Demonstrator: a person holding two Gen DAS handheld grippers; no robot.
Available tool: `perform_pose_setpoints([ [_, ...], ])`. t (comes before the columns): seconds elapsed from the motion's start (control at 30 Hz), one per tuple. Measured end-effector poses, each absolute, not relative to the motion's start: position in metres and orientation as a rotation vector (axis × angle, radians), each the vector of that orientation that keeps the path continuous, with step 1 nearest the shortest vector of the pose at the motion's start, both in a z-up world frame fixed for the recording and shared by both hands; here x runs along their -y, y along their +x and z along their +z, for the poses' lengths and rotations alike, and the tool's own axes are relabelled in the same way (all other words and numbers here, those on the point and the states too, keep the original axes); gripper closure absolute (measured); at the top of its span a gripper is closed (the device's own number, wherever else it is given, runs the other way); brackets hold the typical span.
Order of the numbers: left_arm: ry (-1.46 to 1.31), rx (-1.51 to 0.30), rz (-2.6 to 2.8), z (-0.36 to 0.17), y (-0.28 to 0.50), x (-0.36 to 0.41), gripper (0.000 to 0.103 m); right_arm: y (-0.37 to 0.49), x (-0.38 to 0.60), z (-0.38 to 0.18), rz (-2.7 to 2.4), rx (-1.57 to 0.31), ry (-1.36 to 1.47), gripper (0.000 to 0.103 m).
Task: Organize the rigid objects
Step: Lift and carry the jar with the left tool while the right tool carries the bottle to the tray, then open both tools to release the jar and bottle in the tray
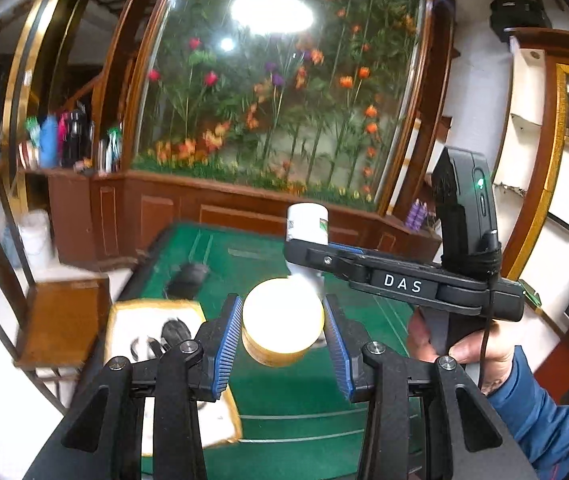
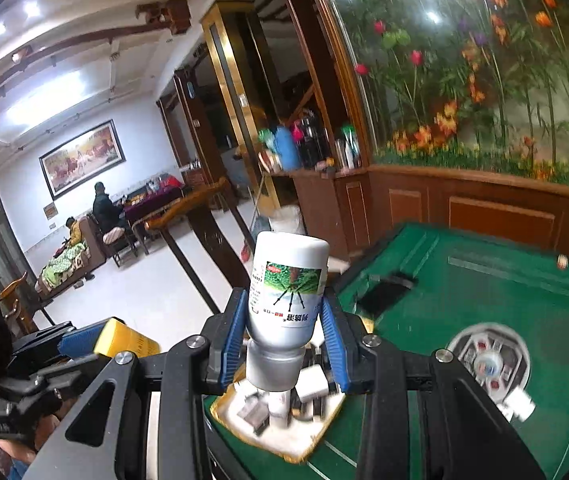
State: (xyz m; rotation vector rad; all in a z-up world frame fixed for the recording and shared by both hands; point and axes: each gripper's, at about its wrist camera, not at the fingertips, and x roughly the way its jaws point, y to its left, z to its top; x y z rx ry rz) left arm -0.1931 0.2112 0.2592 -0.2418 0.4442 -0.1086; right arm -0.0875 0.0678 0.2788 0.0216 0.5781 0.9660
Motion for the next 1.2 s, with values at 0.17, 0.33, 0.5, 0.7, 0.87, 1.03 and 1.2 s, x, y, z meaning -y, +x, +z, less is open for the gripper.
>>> perform_pose_setpoints([
  [0.17, -0.302, -0.565, -0.078, 0.189, -0.151, -0.217, 0.06, -0.057, -0.086, 0.231, 0.955, -0.691, 0.014, 0.067],
  [0.33, -0.366, -0.679, 0.029, 0.106, -0.118, -0.241, 0.06, -0.026, -0.126, 0.173, 0.953, -0.811, -0.02, 0.067],
  [0.5, -0.396, -0.727, 0.079, 0.066, -0.106, -0.255, 0.06, 0.0, -0.178, 0.126, 0.959, -0.914, -0.078, 0.068],
  [0.7, -0.349, -0.726, 0.117, 0.052, -0.105, -0.25, 0.06, 0.028, -0.224, 0.087, 0.956, -0.99, -0.107, 0.069],
  [0.87, -0.357, -0.725, 0.121, 0.042, -0.103, -0.253, 0.059, 0.042, -0.249, 0.077, 0.958, -1.018, -0.116, 0.069],
  [1.03, -0.341, -0.722, 0.129, 0.037, -0.104, -0.247, 0.058, 0.046, -0.259, 0.062, 0.944, -1.032, -0.123, 0.067],
  [1.2, -0.341, -0.715, 0.115, 0.032, -0.106, -0.24, 0.039, 0.038, -0.242, 0.073, 0.982, -0.944, -0.114, 0.043],
])
